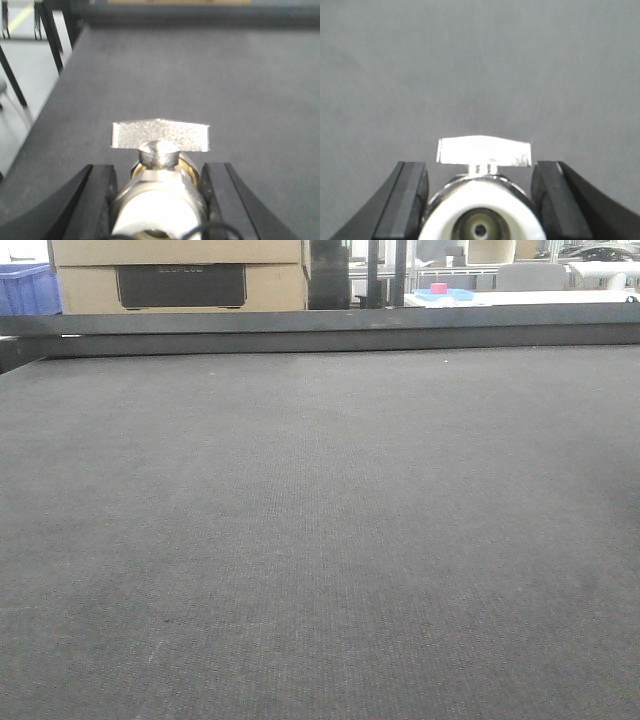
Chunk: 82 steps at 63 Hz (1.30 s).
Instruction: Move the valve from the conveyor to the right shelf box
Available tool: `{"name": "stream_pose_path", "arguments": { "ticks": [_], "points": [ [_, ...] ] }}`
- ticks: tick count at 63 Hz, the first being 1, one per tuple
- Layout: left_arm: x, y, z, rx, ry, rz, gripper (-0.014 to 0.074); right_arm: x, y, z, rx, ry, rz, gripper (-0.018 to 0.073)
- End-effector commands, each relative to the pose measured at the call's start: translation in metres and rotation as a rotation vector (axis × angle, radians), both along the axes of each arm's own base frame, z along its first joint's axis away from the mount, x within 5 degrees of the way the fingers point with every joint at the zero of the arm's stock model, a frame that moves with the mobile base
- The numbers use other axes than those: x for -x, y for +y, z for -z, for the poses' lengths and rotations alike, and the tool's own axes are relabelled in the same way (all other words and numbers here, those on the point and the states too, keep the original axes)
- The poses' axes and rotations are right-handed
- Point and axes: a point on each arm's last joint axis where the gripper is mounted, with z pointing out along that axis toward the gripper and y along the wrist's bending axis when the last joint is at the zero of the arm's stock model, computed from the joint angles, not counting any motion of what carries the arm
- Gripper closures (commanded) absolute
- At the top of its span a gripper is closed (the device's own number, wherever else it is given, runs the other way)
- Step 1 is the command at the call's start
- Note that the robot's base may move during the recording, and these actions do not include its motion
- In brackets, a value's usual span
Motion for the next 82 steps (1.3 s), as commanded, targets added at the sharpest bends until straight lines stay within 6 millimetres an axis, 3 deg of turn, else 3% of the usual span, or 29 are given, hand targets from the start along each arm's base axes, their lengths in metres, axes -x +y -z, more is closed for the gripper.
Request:
{"name": "stream_pose_path", "arguments": {
  "ticks": [1, 22, 82],
  "points": [
    [0.013, -0.001, -0.009, 0.013, -0.093, -0.001, 0.0708, 0.015, -0.002, -0.020, 0.009, -0.165, 0.011, 0.0721],
    [0.035, -0.001, -0.016, 0.012, -0.176, 0.000, 0.0708, 0.047, -0.002, -0.034, 0.006, -0.294, 0.012, 0.0721],
    [0.036, -0.001, -0.016, 0.012, -0.180, 0.000, 0.0708, 0.047, -0.002, -0.035, 0.006, -0.296, 0.012, 0.0721]
  ]
}}
